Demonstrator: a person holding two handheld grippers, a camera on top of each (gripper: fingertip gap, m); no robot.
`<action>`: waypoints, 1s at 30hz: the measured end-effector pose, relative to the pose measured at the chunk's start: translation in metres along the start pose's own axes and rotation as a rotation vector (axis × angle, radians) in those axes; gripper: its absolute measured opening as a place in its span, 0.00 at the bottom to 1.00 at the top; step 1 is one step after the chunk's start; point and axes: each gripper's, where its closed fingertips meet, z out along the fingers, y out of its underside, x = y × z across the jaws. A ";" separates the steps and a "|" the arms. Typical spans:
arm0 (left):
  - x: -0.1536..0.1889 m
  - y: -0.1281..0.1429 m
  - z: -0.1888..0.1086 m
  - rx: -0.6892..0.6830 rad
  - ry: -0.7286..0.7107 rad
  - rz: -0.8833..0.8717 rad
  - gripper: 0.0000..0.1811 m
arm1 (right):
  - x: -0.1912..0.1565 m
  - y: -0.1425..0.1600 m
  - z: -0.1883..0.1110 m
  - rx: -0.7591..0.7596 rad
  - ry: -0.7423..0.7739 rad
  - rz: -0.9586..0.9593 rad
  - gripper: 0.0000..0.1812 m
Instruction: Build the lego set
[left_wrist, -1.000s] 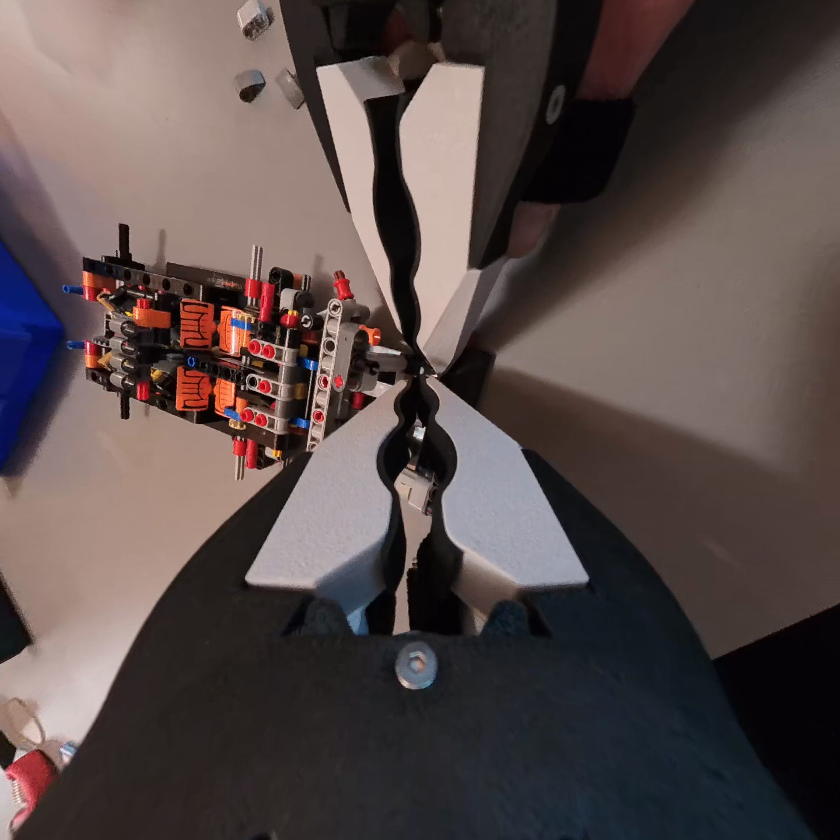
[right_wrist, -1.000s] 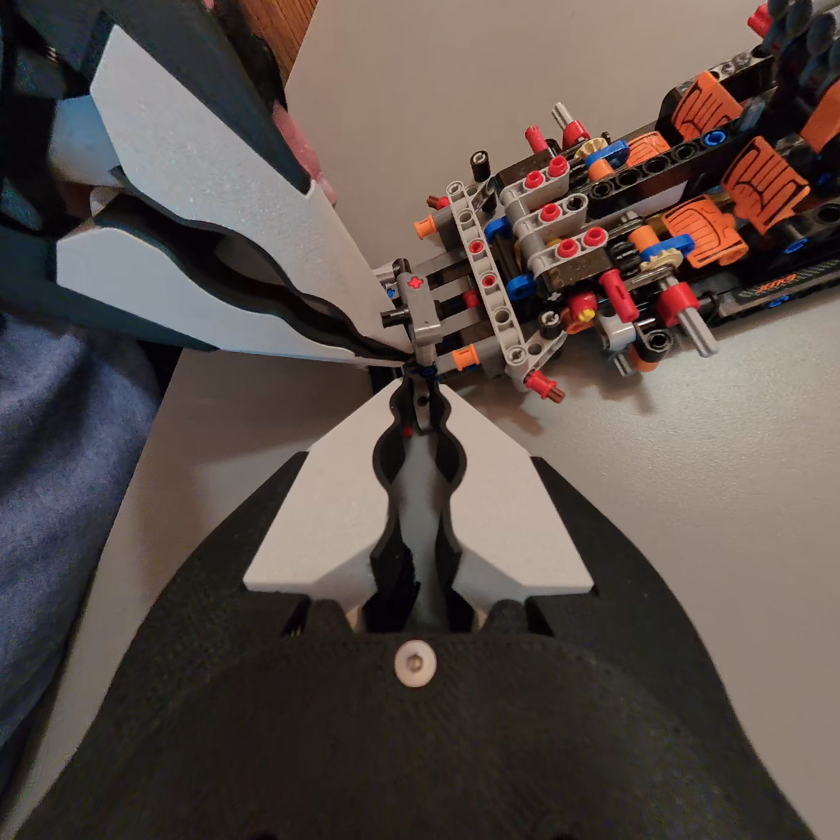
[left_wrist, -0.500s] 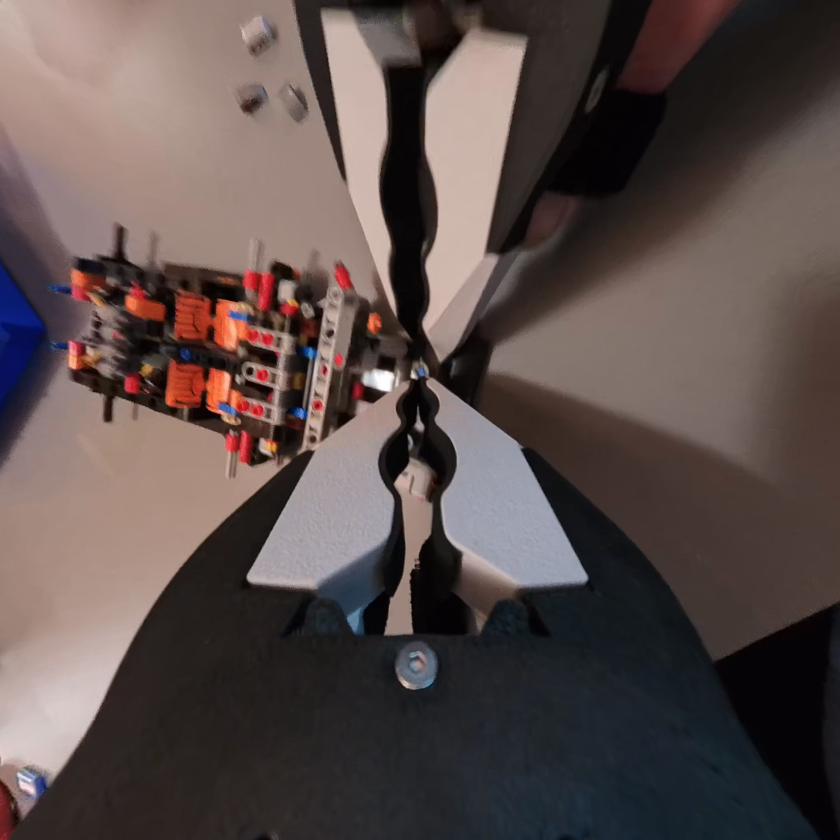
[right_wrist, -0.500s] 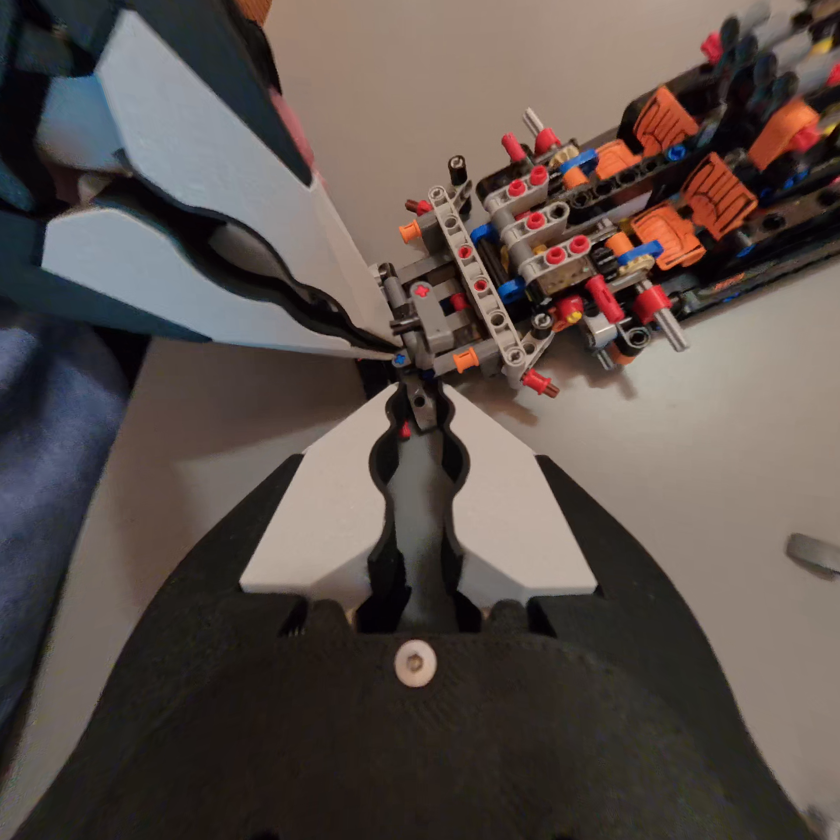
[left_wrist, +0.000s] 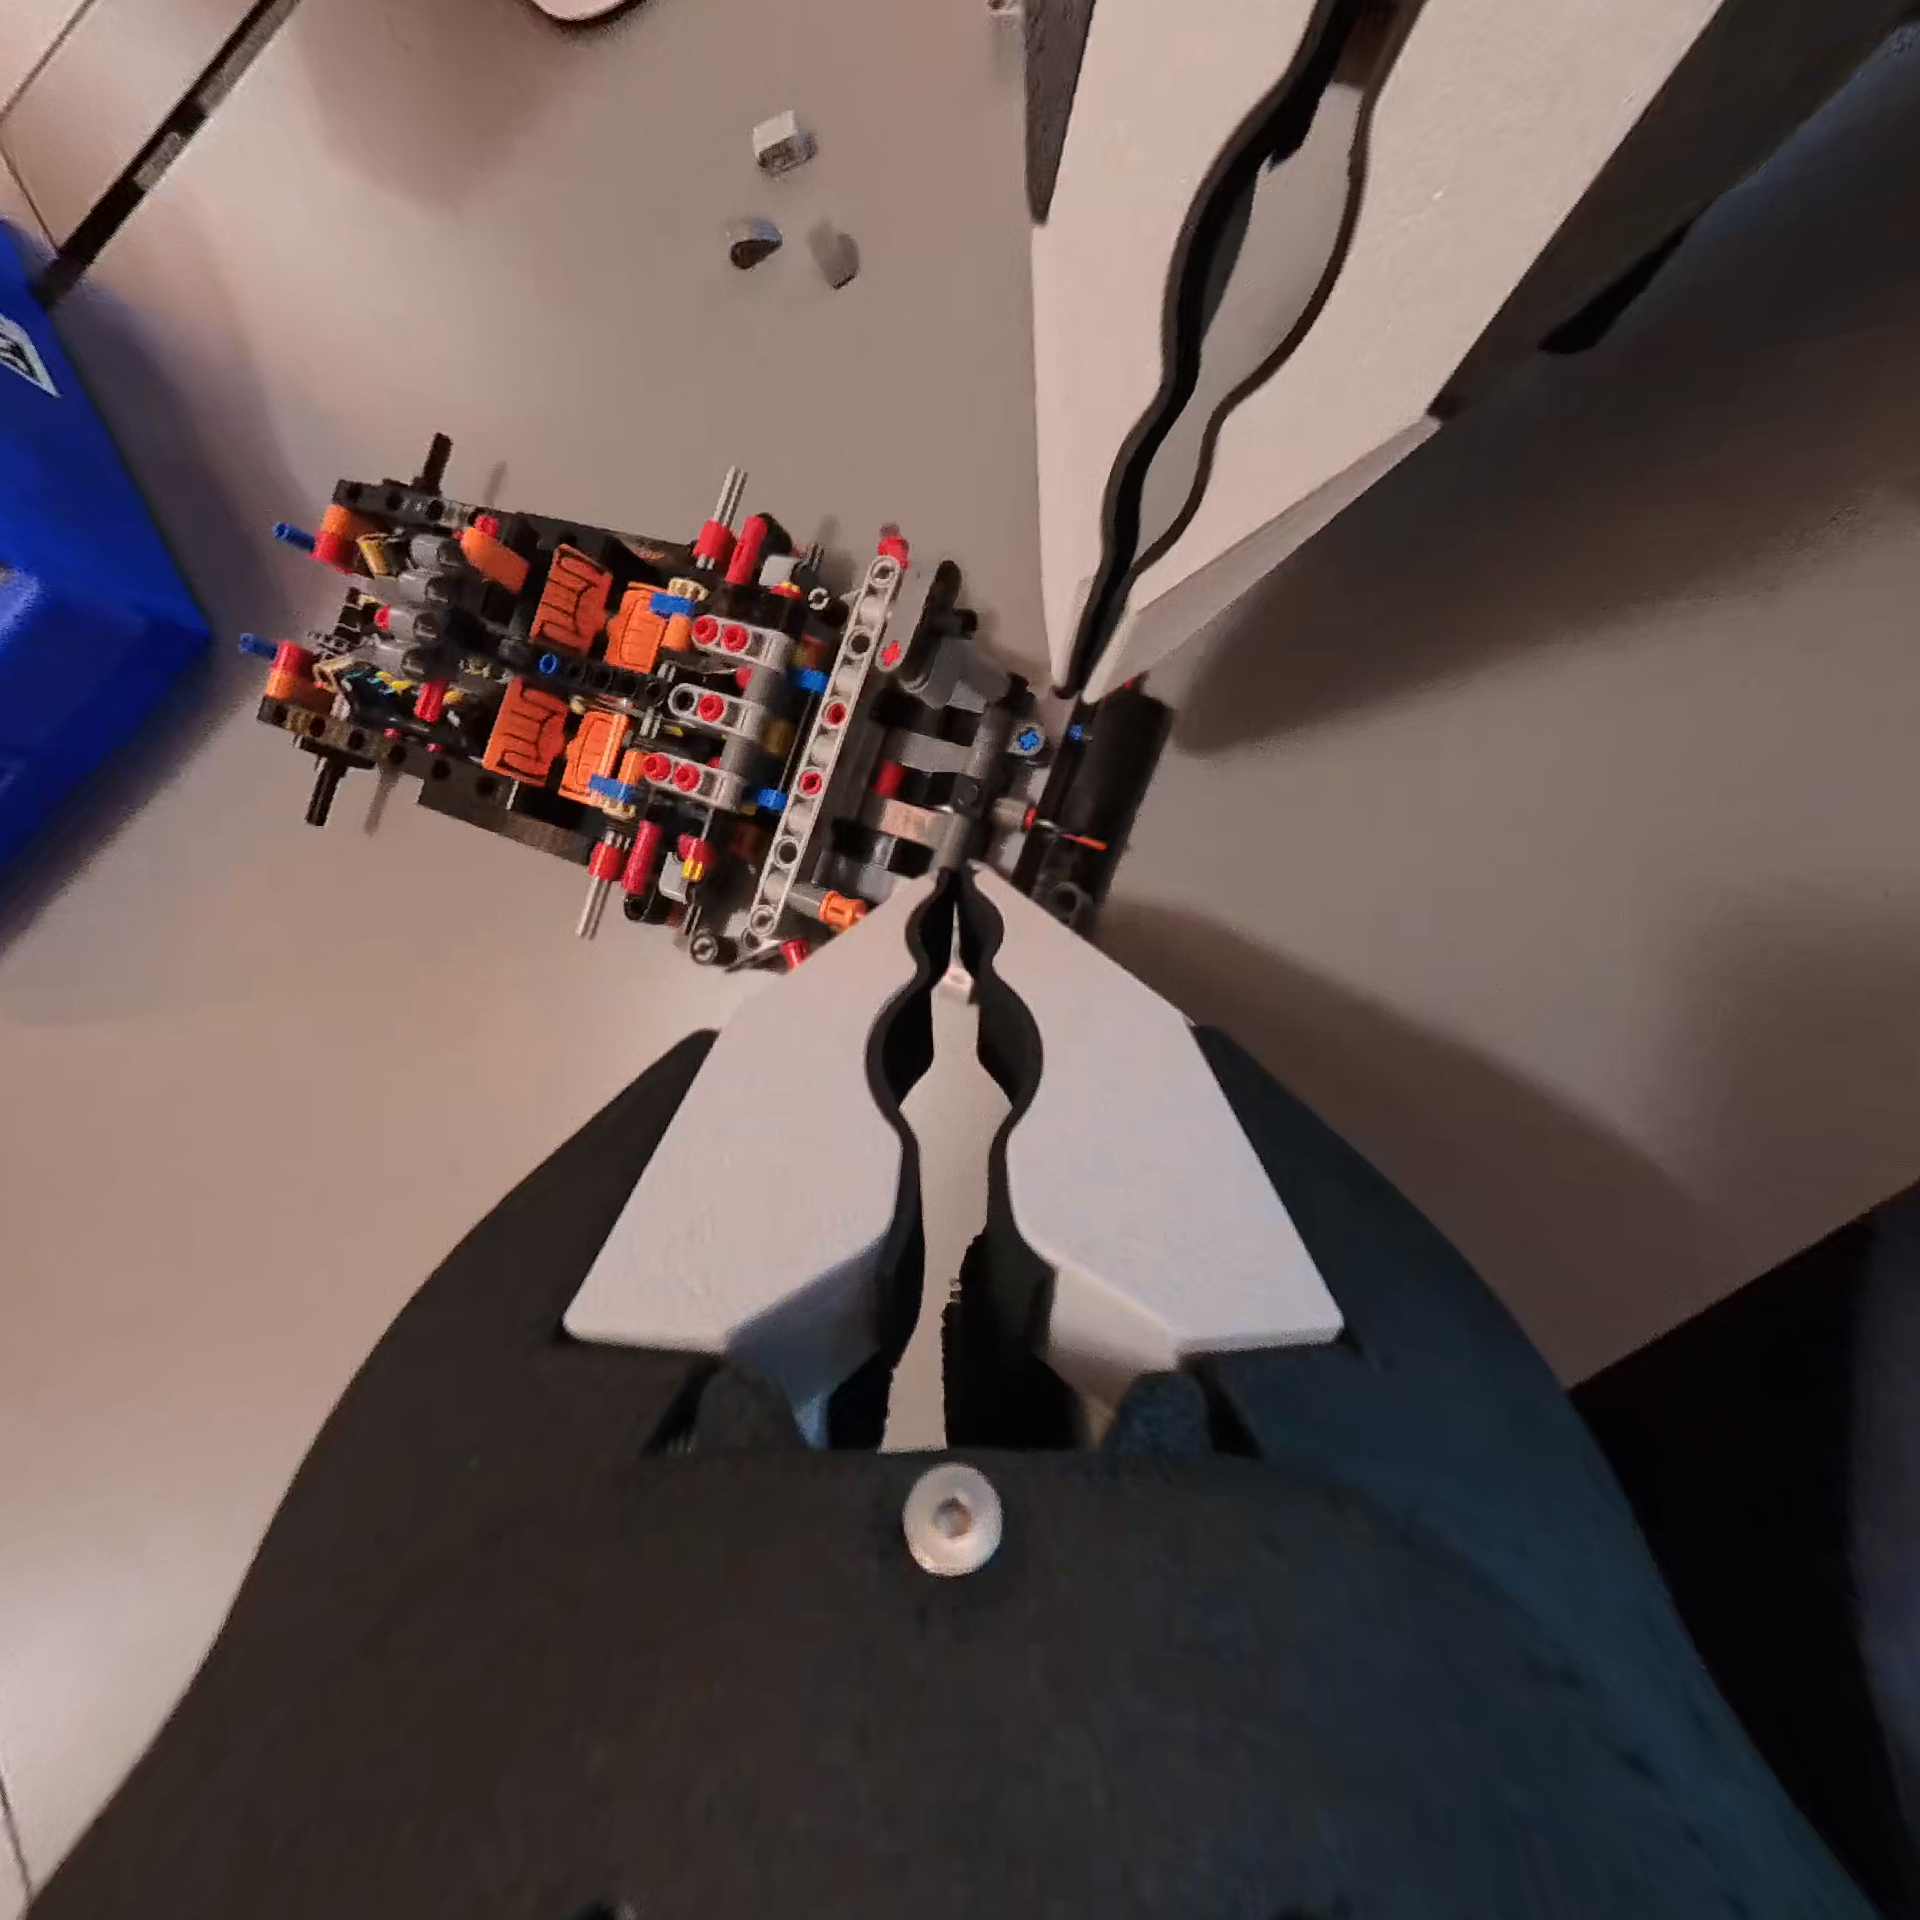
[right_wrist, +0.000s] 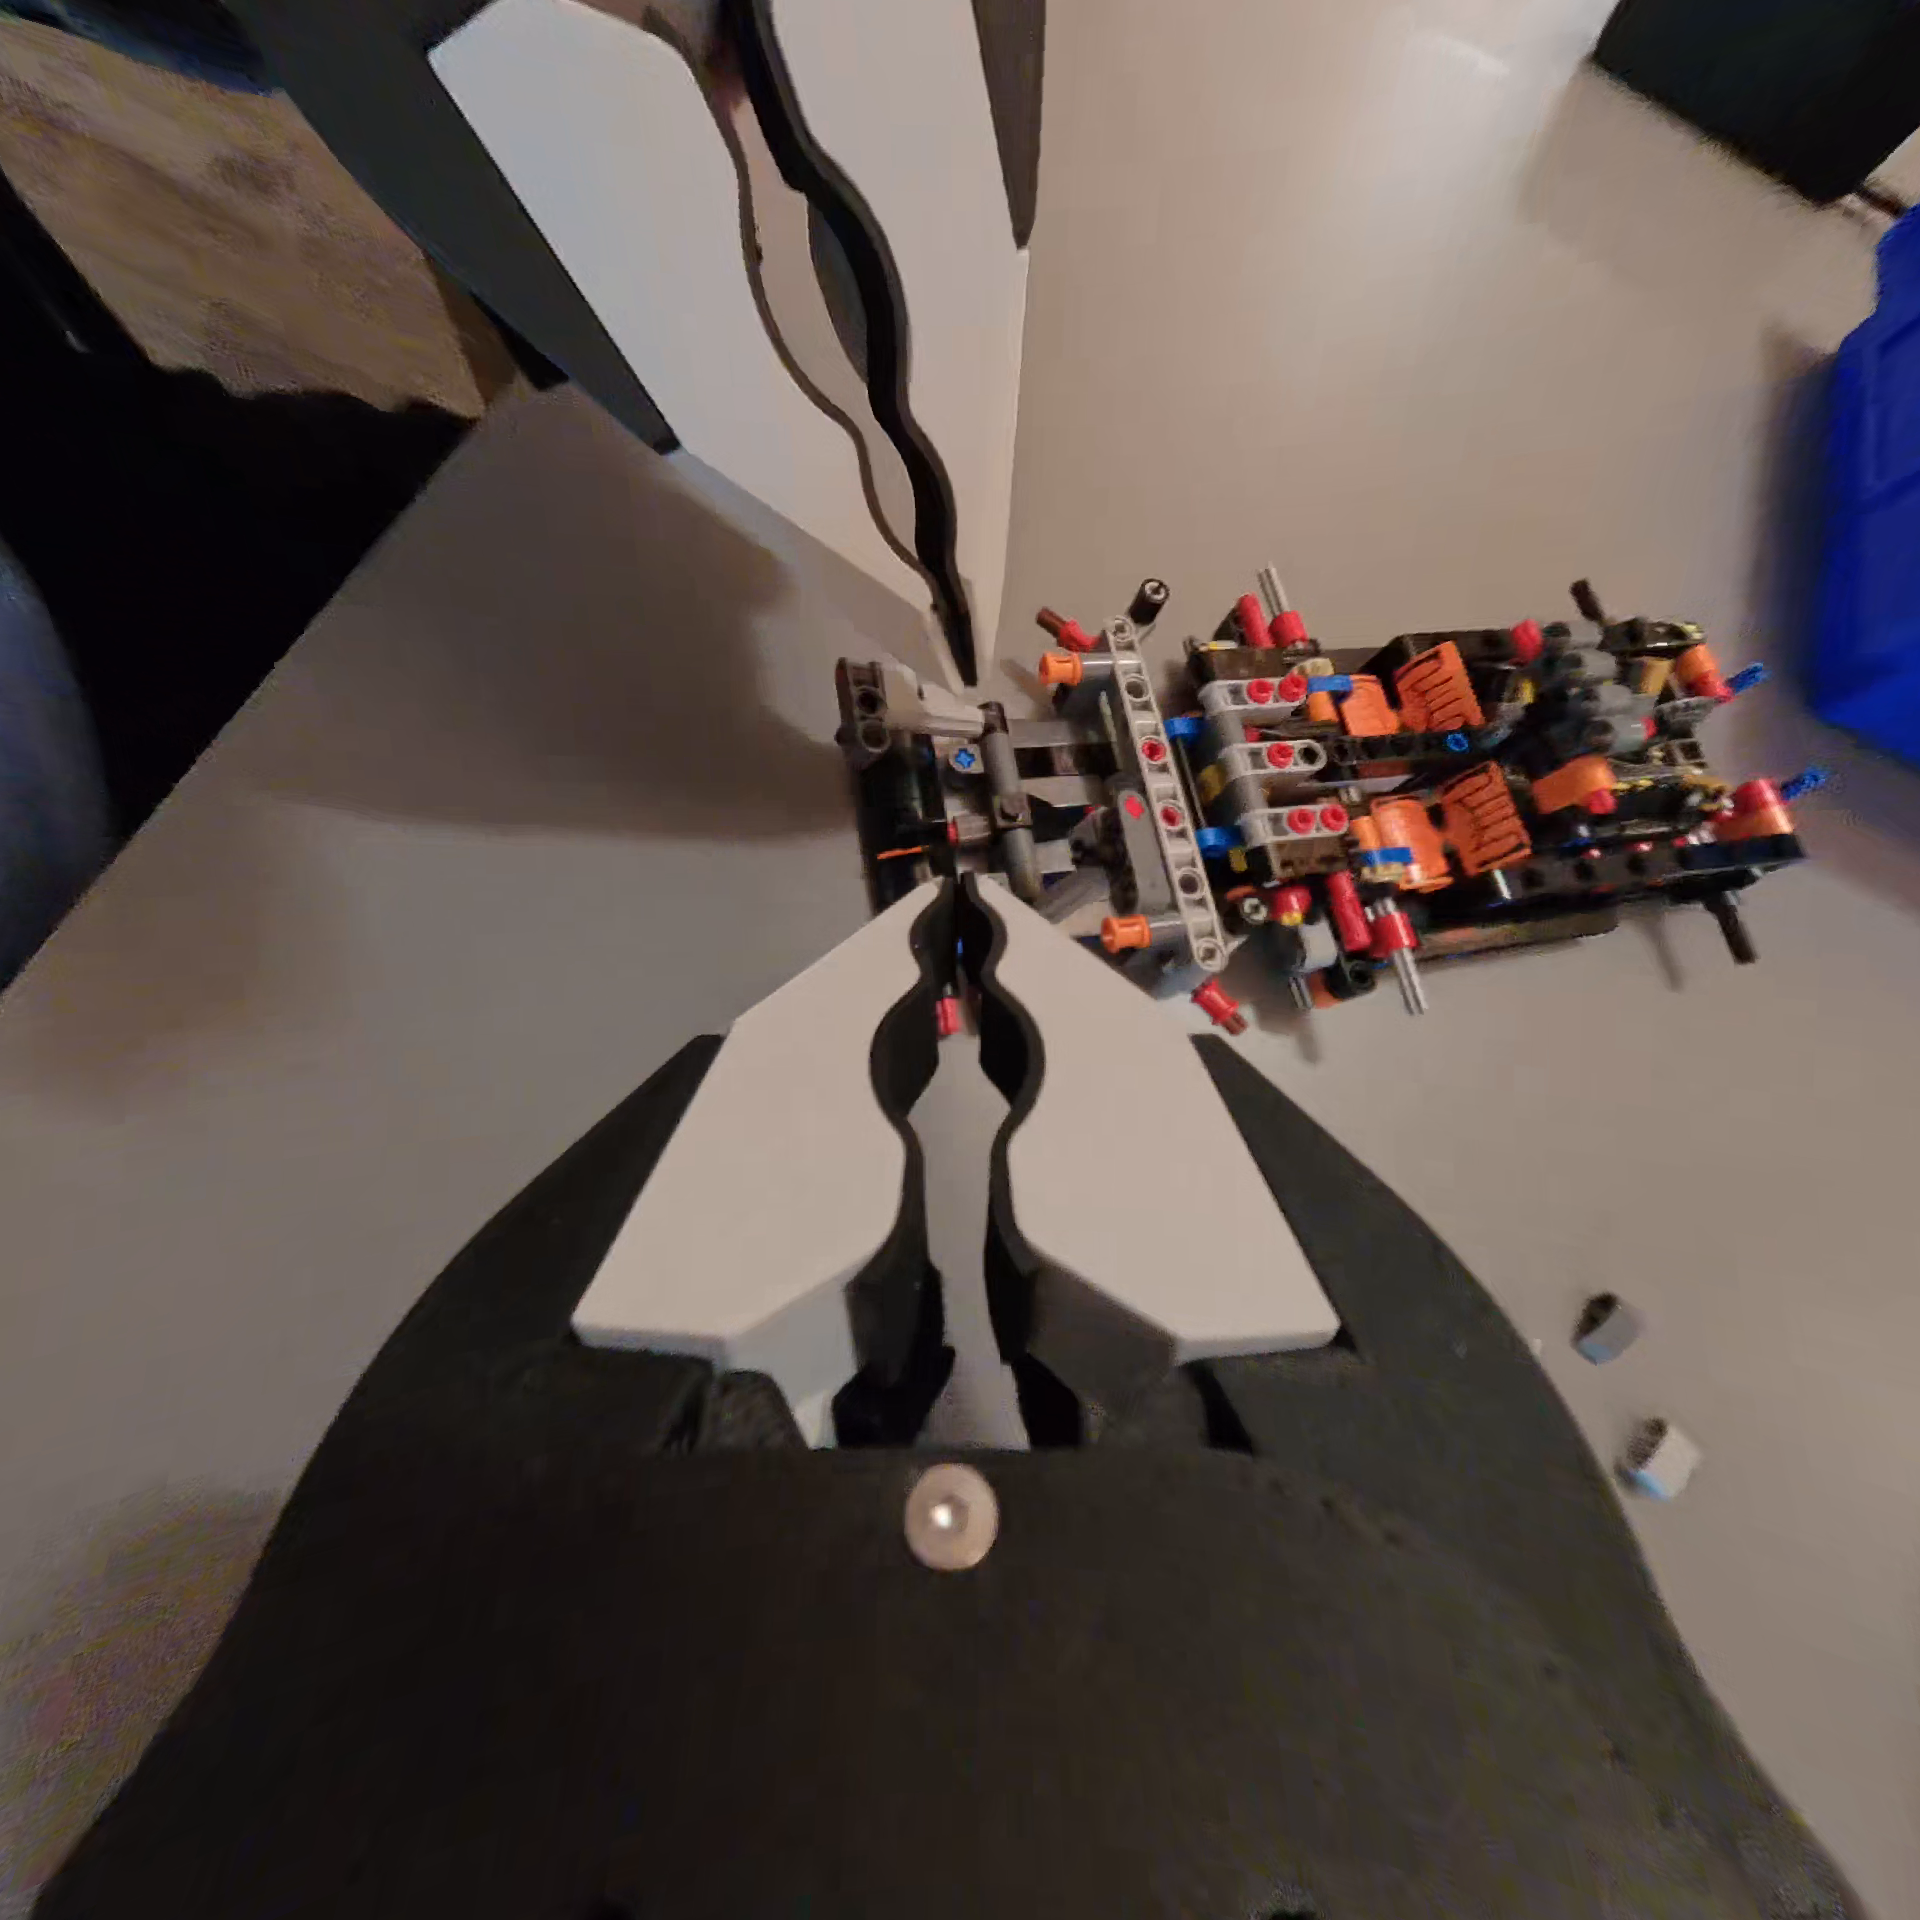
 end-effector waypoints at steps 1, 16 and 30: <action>0.002 0.001 0.000 0.005 0.008 0.003 0.00 | 0.000 0.000 0.003 0.001 -0.002 0.005 0.00; 0.002 0.008 0.021 -0.042 0.073 0.061 0.00 | 0.009 0.009 0.019 -0.070 -0.004 0.069 0.00; 0.005 0.009 0.021 -0.077 0.135 -0.007 0.00 | 0.009 0.010 0.016 -0.097 -0.061 0.148 0.00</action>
